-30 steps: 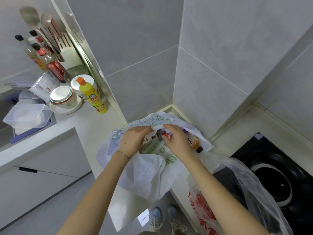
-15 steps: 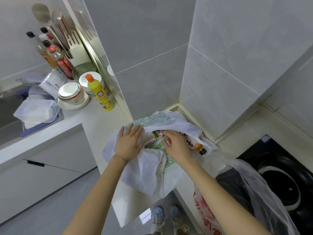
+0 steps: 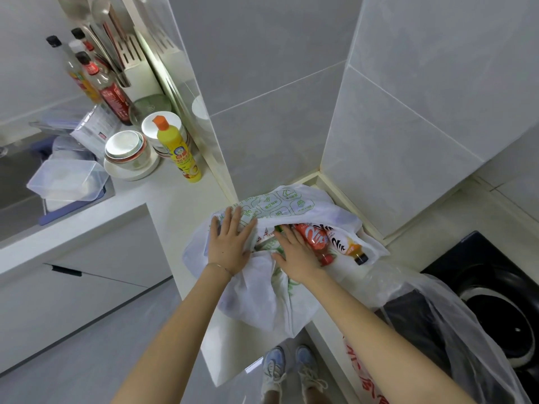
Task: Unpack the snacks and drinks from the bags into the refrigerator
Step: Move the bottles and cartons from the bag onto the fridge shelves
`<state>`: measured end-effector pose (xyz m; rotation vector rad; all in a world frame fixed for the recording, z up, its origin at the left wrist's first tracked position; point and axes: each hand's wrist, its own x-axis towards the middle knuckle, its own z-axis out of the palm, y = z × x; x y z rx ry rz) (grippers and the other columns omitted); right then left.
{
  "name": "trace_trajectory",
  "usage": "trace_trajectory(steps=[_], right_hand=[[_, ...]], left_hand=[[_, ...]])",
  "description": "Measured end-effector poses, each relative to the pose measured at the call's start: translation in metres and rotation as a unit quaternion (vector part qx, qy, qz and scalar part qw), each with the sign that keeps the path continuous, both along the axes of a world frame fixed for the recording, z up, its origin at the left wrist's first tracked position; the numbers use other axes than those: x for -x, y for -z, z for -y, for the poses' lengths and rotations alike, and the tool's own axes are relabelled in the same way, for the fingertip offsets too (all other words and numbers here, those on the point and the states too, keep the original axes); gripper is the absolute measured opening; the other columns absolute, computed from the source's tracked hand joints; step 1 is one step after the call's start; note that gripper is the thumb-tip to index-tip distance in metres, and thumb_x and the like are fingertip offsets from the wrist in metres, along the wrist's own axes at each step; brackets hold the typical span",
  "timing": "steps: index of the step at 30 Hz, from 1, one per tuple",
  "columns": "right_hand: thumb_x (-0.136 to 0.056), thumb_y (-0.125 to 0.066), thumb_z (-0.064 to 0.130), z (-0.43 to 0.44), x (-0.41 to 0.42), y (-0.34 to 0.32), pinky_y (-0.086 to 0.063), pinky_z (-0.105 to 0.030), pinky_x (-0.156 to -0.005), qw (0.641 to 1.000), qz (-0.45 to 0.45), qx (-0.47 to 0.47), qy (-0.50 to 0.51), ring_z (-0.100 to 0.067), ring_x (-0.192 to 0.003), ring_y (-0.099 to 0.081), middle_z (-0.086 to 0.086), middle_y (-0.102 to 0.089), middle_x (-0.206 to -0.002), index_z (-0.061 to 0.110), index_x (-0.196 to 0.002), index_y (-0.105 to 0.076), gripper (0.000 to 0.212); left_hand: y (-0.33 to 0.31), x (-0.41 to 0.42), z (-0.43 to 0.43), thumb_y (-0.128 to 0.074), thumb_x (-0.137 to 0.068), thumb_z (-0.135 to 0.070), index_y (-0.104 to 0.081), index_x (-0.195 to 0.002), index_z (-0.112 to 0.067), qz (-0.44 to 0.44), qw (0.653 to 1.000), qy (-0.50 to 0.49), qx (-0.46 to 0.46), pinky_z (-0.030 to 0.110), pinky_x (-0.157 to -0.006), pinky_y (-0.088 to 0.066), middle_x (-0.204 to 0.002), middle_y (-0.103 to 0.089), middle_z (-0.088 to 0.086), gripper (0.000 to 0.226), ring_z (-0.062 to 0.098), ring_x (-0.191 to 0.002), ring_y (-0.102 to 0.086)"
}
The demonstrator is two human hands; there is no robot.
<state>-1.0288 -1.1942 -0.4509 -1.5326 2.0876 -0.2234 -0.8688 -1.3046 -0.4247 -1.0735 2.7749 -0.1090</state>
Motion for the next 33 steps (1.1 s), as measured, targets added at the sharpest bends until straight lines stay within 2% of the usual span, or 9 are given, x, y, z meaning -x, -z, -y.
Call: trace_trajectory(steps=[5,9,15,19,21,23,25,30,33], right_hand=[[-0.101,-0.037,0.042,0.009,-0.004,0.011,-0.004,-0.038,-0.122,1.000,-0.005,-0.020,0.005,-0.023,-0.150,0.004,-0.002,-0.001,-0.163,0.019,-0.155,-0.010,0.064],[-0.102,-0.035,0.041,0.007,-0.013,0.012,-0.013,-0.041,-0.119,0.999,-0.039,-0.011,0.029,-0.022,-0.149,-0.004,0.000,-0.009,-0.162,0.020,-0.154,-0.014,0.061],[-0.102,-0.035,0.034,-0.003,-0.014,0.008,-0.026,-0.036,-0.108,0.995,-0.095,0.016,0.025,-0.023,-0.137,-0.026,-0.003,-0.037,-0.143,0.018,-0.143,-0.041,0.044],[-0.096,-0.047,0.014,0.001,-0.007,0.007,-0.031,-0.039,-0.110,0.995,-0.054,0.076,0.044,-0.025,-0.140,-0.026,-0.009,-0.037,-0.145,0.010,-0.120,-0.061,0.028],[-0.093,-0.050,0.009,0.003,-0.006,0.009,-0.024,-0.037,-0.117,0.995,-0.030,0.077,0.050,-0.024,-0.146,-0.019,-0.010,-0.029,-0.153,0.008,-0.133,-0.051,0.040],[-0.095,-0.052,0.017,0.001,-0.007,0.012,-0.014,-0.033,-0.120,0.998,-0.023,0.046,0.048,-0.022,-0.148,-0.013,-0.008,-0.020,-0.158,0.008,-0.148,-0.028,0.059],[-0.097,-0.050,0.026,-0.005,-0.010,0.014,-0.015,-0.033,-0.120,0.998,-0.041,0.029,0.049,-0.023,-0.147,-0.015,-0.008,-0.018,-0.158,0.008,-0.152,-0.018,0.066],[-0.097,-0.052,0.025,-0.024,-0.024,0.011,-0.034,-0.038,-0.108,0.995,-0.075,0.031,0.053,-0.032,-0.130,-0.035,-0.016,-0.036,-0.140,0.004,-0.139,-0.039,0.049],[-0.093,-0.059,0.031,-0.018,-0.028,0.010,-0.038,-0.037,-0.102,0.992,-0.085,0.019,0.095,-0.033,-0.128,-0.038,-0.019,-0.034,-0.141,0.003,-0.128,-0.046,0.047]], left_hand=[[0.003,0.003,0.004,-0.087,-0.050,-0.038,-0.056,-0.135,-0.025,0.019,1.000,-0.008,0.006,0.063,-0.101,-0.037,-0.145,-0.045,0.020,0.092,0.044,-0.131,-0.043],[0.005,0.004,0.005,-0.088,-0.048,-0.036,-0.058,-0.133,-0.023,0.016,1.000,0.003,0.010,0.064,-0.098,-0.040,-0.142,-0.048,0.021,0.091,0.045,-0.128,-0.047],[0.006,0.003,0.004,-0.087,-0.048,-0.041,-0.060,-0.131,-0.023,0.010,1.000,0.014,0.006,0.063,-0.097,-0.040,-0.142,-0.047,0.021,0.089,0.046,-0.128,-0.046],[0.006,0.001,0.000,-0.084,-0.052,-0.046,-0.061,-0.129,-0.025,-0.005,1.000,0.022,0.002,0.063,-0.099,-0.039,-0.143,-0.047,0.021,0.083,0.047,-0.130,-0.044],[0.006,-0.001,-0.002,-0.084,-0.054,-0.047,-0.062,-0.128,-0.025,-0.011,1.000,0.027,0.005,0.063,-0.100,-0.039,-0.143,-0.046,0.021,0.081,0.047,-0.130,-0.043],[0.004,-0.003,-0.003,-0.084,-0.053,-0.046,-0.063,-0.127,-0.025,-0.016,0.999,0.030,0.006,0.064,-0.100,-0.039,-0.142,-0.047,0.022,0.080,0.046,-0.130,-0.044],[0.004,-0.003,-0.003,-0.085,-0.052,-0.045,-0.063,-0.127,-0.024,-0.019,0.999,0.033,0.007,0.064,-0.099,-0.039,-0.141,-0.048,0.022,0.081,0.046,-0.130,-0.044],[0.002,-0.005,-0.007,-0.086,-0.051,-0.045,-0.064,-0.125,-0.023,-0.025,0.999,0.037,0.001,0.065,-0.099,-0.039,-0.140,-0.049,0.023,0.080,0.048,-0.129,-0.045],[0.001,-0.007,-0.011,-0.086,-0.050,-0.044,-0.064,-0.125,-0.022,-0.032,0.999,0.037,-0.005,0.065,-0.098,-0.040,-0.138,-0.050,0.023,0.081,0.048,-0.127,-0.046]])
